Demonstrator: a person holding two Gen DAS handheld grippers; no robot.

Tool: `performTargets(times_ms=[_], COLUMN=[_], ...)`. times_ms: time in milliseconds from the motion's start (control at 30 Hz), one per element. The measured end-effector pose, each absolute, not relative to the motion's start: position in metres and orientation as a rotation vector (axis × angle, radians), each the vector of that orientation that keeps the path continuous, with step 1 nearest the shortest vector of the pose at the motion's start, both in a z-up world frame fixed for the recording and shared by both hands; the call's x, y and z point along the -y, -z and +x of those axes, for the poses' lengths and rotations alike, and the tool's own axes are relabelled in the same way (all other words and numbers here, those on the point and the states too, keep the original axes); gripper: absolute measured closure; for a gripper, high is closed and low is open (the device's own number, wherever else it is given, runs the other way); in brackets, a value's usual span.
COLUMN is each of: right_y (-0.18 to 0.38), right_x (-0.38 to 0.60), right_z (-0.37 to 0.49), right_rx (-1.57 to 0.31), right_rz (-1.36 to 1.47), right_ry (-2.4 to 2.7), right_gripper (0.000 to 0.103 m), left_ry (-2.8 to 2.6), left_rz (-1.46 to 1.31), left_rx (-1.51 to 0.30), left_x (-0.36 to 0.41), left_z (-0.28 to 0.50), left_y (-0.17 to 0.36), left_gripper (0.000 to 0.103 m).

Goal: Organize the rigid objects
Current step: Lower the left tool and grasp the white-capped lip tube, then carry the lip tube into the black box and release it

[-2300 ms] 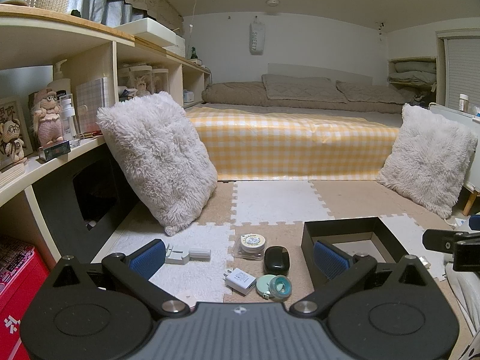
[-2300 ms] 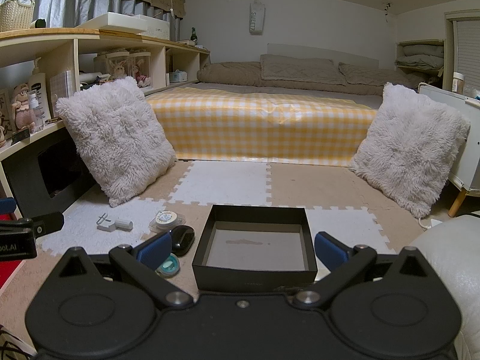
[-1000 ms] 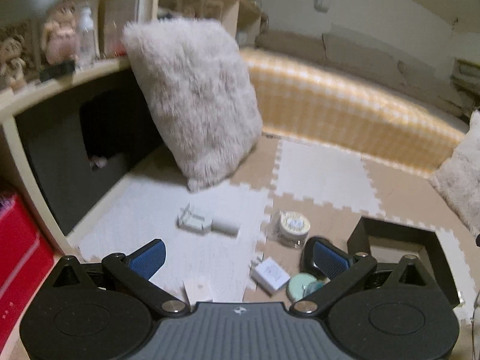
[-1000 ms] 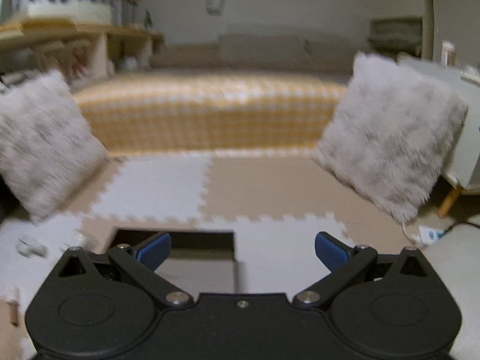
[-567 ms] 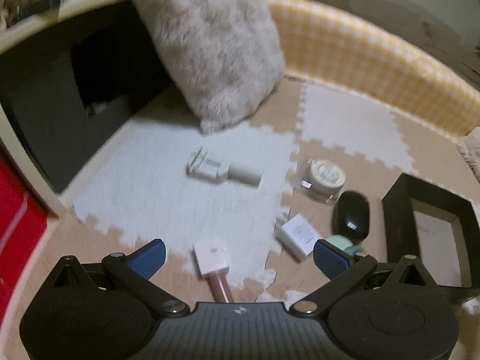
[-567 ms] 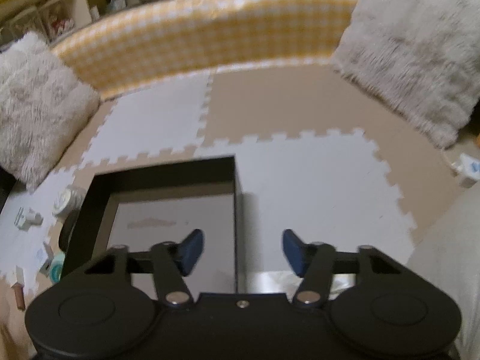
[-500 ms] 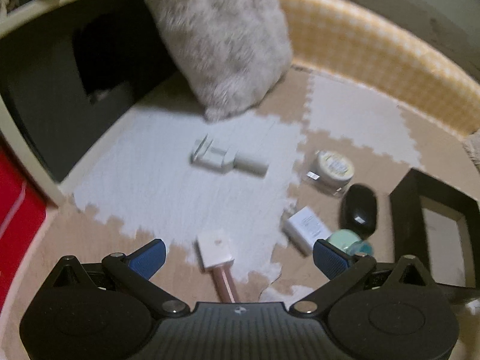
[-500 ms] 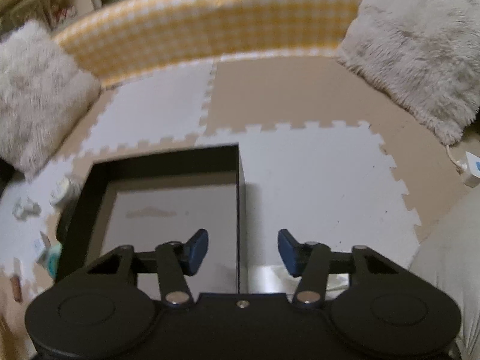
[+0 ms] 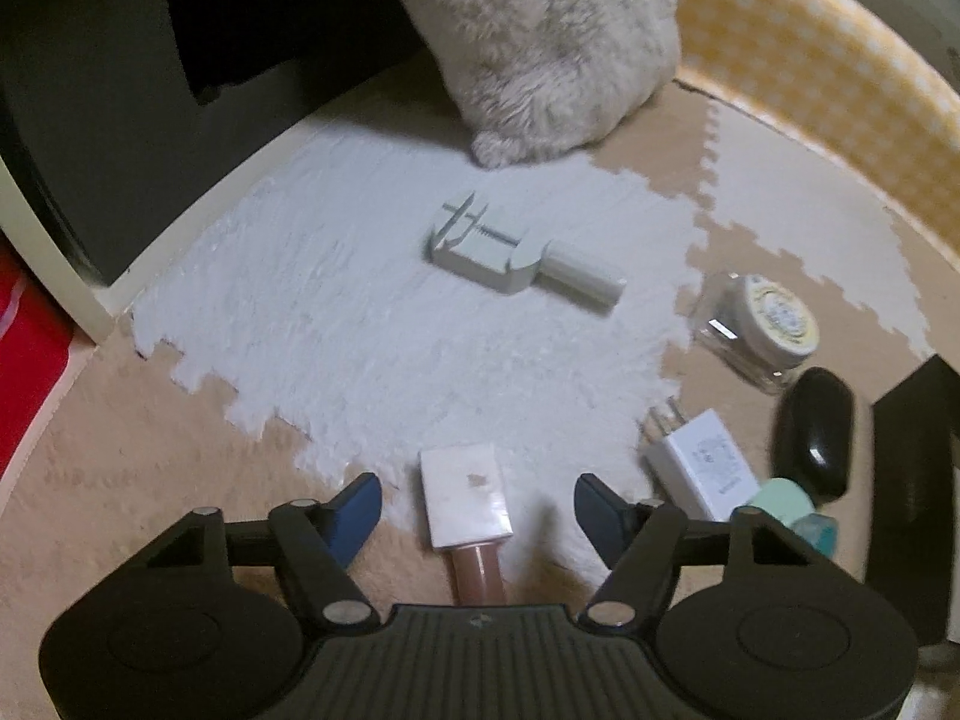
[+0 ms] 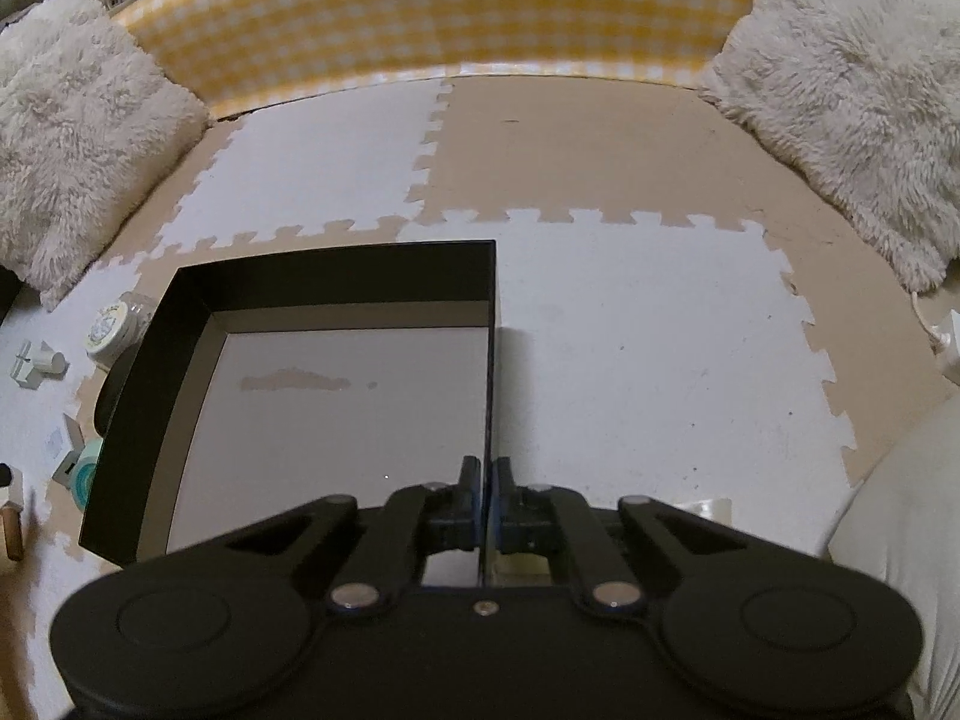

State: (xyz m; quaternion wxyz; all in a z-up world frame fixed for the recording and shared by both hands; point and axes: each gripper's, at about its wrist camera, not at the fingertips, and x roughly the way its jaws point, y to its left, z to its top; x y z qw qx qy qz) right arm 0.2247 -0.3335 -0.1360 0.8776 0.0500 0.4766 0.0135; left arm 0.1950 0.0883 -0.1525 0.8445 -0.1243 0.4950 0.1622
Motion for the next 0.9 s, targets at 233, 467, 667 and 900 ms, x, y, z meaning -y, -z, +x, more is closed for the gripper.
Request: performTargets(times_ms=[233,467,667,900], right_y=[0.136,0.136,0.136,0.136], right_x=[0.334,0.335,0.333,0.332], right_z=[0.225,0.225,0.226,0.226], right_rx=[-1.001,-1.003,-1.01,-1.016], right_rz=[0.112,0.127,0.117,0.111], right_ry=[-0.031,-0.033,-0.026,-0.023], right_gripper=[0.099,0.099,0.099,0.099], left_ry=[-0.368,-0.244,-0.053,0.137], left_rz=[-0.239,-0.236,-0.258,-0.289], left_rx=[-1.065,-1.004,-0.921,-0.855], left_x=[-0.091,-0.065,-0.025,0.027], left_z=[0.198,0.194,0.188,0.19], left_y=[0.163,0.145,0.119,0.093], left_gripper=[0.071,0.071,0.071,0.071])
